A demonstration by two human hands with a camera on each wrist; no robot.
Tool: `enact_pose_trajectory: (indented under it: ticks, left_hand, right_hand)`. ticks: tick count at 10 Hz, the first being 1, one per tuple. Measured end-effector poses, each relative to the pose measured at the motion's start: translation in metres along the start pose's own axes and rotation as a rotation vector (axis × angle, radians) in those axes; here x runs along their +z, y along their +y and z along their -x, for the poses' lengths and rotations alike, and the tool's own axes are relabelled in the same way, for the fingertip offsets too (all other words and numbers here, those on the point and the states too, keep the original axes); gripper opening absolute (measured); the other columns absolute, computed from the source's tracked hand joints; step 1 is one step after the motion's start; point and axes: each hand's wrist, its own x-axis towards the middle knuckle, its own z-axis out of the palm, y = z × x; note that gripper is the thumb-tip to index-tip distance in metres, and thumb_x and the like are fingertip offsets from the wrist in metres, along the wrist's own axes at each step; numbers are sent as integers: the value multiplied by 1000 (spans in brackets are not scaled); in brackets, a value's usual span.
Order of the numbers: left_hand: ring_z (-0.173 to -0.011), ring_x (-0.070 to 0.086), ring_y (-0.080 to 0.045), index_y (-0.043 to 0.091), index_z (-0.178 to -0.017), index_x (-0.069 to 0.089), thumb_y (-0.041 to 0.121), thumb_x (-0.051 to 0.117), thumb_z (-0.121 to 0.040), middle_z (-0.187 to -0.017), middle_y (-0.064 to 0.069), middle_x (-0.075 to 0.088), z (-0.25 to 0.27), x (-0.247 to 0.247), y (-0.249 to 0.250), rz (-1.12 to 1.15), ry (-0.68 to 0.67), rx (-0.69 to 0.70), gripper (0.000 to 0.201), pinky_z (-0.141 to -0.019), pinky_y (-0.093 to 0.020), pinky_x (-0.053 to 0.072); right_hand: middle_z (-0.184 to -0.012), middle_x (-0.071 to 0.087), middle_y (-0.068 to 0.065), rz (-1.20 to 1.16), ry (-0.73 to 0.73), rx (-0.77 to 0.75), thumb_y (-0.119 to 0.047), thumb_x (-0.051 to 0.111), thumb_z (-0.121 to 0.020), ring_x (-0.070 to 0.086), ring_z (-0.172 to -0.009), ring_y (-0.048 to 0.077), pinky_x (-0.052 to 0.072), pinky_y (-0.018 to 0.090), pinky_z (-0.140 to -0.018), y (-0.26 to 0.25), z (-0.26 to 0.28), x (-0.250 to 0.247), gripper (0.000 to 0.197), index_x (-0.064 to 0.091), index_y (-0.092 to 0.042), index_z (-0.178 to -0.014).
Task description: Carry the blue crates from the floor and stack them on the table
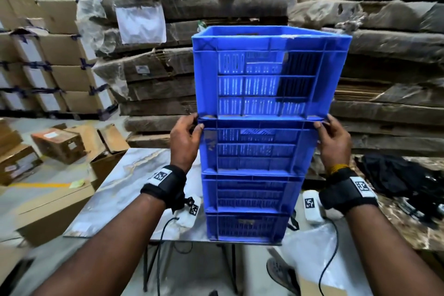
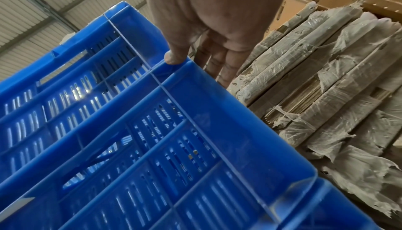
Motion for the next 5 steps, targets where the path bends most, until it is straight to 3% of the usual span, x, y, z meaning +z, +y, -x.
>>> enact_pose_trajectory:
  ticks: [1,2,3,4,5]
  left_hand:
    - [-93,64,-22,4,-126,67,3,63,-93,-111,-15,69,2,-1,0,-21,-9,11,33,-90,-35,54]
    - [-93,62,-23,2,-127,66,5,60,-94,-110,-15,68,2,-1,-5,-22,-27,19,33,-92,-40,55]
    - [-101,62,-28,1,-132,62,6,56,-94,-110,-14,65,6,-6,-9,-26,-99,42,40,-96,-43,54]
    - [-112,63,-20,13,-148,50,5,57,-95,-128,-6,63,10,-20,-14,33,-218,68,54,-101,-31,51]
    - [-112,63,-9,20,-152,43,9,59,-96,-142,10,54,23,-42,-20,56,-354,92,59,-101,-24,50]
  right_hand:
    - [-122,68,3,2,-5,-20,-39,61,-82,64,-112,23,50,55,-95,-4,8,3,44,57,-43,-125]
    - [-135,59,-3,80,-57,-29,-40,62,-80,59,-120,18,47,49,-102,6,12,5,67,38,-40,-142]
    - [-144,50,-4,225,-99,10,-47,65,-76,53,-128,22,42,50,-106,6,30,13,90,13,-47,-148]
    - [-153,38,3,324,-113,65,-49,67,-75,42,-136,21,36,47,-112,9,52,21,102,-3,-41,-150]
    - [-161,13,11,432,-107,101,-44,69,-80,16,-148,25,21,44,-119,6,85,37,101,0,-30,-153]
